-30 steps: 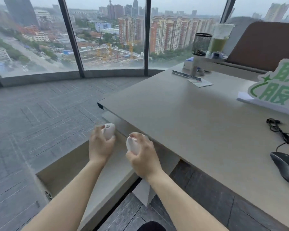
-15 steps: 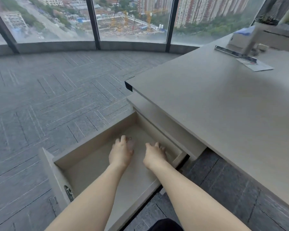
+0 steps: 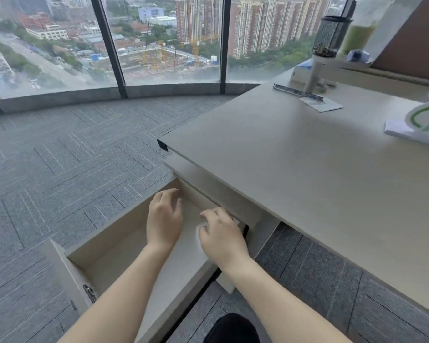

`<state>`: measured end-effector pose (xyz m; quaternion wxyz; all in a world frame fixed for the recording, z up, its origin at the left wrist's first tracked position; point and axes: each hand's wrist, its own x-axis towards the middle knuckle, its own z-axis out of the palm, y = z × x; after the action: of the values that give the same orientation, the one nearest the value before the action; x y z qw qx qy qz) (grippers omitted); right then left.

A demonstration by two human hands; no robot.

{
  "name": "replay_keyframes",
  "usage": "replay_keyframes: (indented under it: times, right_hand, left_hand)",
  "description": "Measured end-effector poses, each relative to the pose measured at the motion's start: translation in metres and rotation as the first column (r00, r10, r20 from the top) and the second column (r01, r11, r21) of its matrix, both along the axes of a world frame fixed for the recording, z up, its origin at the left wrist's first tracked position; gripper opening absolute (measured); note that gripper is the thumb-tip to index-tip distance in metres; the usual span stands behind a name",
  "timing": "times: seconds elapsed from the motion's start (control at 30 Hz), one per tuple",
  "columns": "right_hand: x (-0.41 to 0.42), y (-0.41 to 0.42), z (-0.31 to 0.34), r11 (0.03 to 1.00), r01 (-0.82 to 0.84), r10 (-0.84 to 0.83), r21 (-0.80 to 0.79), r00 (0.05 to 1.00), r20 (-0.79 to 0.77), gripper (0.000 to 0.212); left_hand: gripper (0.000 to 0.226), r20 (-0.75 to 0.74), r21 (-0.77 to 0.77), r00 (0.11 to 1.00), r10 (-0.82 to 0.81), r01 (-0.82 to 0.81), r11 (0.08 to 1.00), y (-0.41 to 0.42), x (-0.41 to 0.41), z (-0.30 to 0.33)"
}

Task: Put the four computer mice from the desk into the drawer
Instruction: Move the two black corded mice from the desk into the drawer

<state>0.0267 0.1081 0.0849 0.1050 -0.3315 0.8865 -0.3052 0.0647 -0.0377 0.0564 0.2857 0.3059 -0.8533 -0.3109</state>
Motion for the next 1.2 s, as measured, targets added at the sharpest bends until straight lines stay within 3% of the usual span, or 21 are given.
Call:
replay_keyframes:
  times: [0.13,0.23,0.33,0.43,0.53,0.6,0.7,0.77,0.93,1.2]
  right_hand:
    - [0.023,0.075,0.054,0.969,0.084,-0.098,-0.231,0.994,-0.049,0.026]
    - [0.023,0.144,0.089,0.900,0.200,-0.259,-0.388,0.960,-0.104,0.019]
    - [0.003,0.222,0.109,0.794,0.368,-0.490,-0.483,0.859,-0.151,0.015]
    - [-0.023,0.306,0.113,0.673,0.511,-0.694,-0.535,0.687,-0.216,0.015]
    - [-0.045,0.390,0.097,0.560,0.693,-0.829,-0.454,0.476,-0.294,0.025]
    - [-0.055,0.439,0.082,0.502,0.804,-0.856,-0.320,0.408,-0.318,0.040]
    - [-0.059,0.486,0.064,0.449,0.889,-0.873,-0.094,0.414,-0.257,0.060]
    - [-0.056,0.499,0.056,0.448,0.893,-0.883,-0.045,0.434,-0.179,0.065]
    - [-0.051,0.501,0.052,0.482,0.871,-0.868,-0.098,0.460,-0.186,0.063]
    - [-0.031,0.473,0.072,0.479,0.811,-0.872,-0.335,0.484,-0.077,0.059]
  left_hand:
    - [0.023,-0.251,-0.005,0.964,-0.091,0.093,0.996,0.063,-0.024,0.073]
    - [0.019,-0.316,-0.019,0.919,-0.236,0.243,0.970,0.130,-0.043,0.112]
    - [0.018,-0.263,0.005,0.861,-0.435,0.453,0.892,0.206,-0.065,0.129]
    - [0.025,-0.130,0.046,0.785,-0.606,0.615,0.787,0.285,-0.083,0.132]
    - [0.043,0.017,0.130,0.704,-0.710,0.703,0.699,0.355,-0.097,0.128]
    - [0.056,0.092,0.168,0.661,-0.745,0.727,0.666,0.395,-0.108,0.124]
    - [0.069,0.220,0.188,0.647,-0.730,0.706,0.683,0.441,-0.124,0.118]
    - [0.072,0.331,0.119,0.660,-0.675,0.680,0.723,0.463,-0.130,0.112]
    - [0.053,0.384,-0.059,0.730,-0.565,0.630,0.774,0.484,-0.142,0.102]
    - [0.036,0.386,-0.069,0.802,-0.456,0.518,0.853,0.444,-0.139,0.108]
